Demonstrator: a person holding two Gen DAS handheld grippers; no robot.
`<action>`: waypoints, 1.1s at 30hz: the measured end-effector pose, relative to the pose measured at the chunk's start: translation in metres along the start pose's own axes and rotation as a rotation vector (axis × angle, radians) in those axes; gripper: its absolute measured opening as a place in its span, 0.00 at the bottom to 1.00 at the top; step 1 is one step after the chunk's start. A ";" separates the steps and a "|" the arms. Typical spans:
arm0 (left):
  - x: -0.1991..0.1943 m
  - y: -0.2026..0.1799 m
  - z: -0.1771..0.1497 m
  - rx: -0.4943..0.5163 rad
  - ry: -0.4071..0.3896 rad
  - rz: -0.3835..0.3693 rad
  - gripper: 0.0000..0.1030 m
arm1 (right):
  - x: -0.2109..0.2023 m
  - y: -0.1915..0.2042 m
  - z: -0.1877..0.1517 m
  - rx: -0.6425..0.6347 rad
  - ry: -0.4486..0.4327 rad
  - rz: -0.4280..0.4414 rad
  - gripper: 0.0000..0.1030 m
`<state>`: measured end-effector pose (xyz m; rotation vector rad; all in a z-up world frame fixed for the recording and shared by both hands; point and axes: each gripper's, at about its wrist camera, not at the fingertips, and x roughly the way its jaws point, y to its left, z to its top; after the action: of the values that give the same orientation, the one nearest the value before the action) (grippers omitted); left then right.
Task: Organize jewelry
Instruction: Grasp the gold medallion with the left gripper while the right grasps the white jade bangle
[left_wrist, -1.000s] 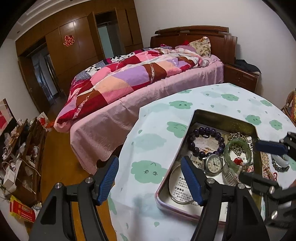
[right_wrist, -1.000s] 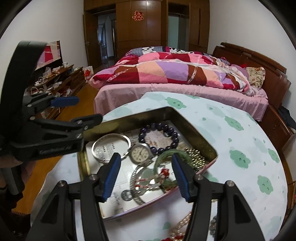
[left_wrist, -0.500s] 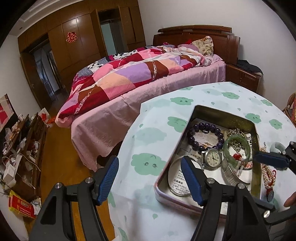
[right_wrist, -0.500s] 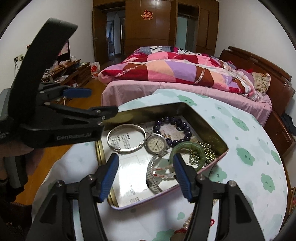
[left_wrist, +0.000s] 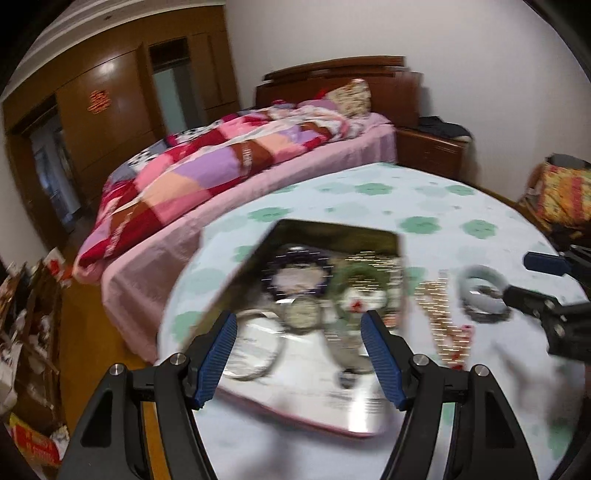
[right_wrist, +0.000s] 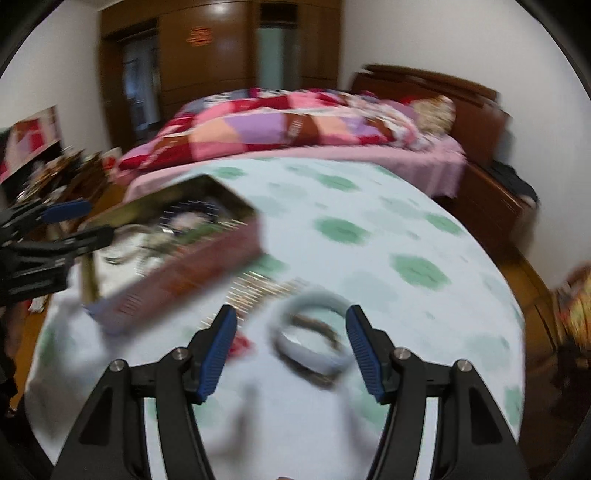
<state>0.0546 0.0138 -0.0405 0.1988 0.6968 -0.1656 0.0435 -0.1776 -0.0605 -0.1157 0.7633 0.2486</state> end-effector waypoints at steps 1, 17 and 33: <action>-0.001 -0.009 0.000 0.012 -0.003 -0.013 0.68 | -0.003 -0.006 -0.003 0.015 0.002 -0.010 0.62; 0.010 -0.099 -0.025 0.154 0.080 -0.197 0.67 | -0.001 -0.035 -0.031 0.114 0.027 -0.033 0.62; 0.007 -0.091 -0.027 0.112 0.099 -0.315 0.21 | 0.002 -0.028 -0.036 0.110 0.031 -0.027 0.63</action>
<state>0.0240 -0.0687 -0.0766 0.2039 0.8160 -0.4997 0.0284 -0.2114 -0.0870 -0.0256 0.8044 0.1788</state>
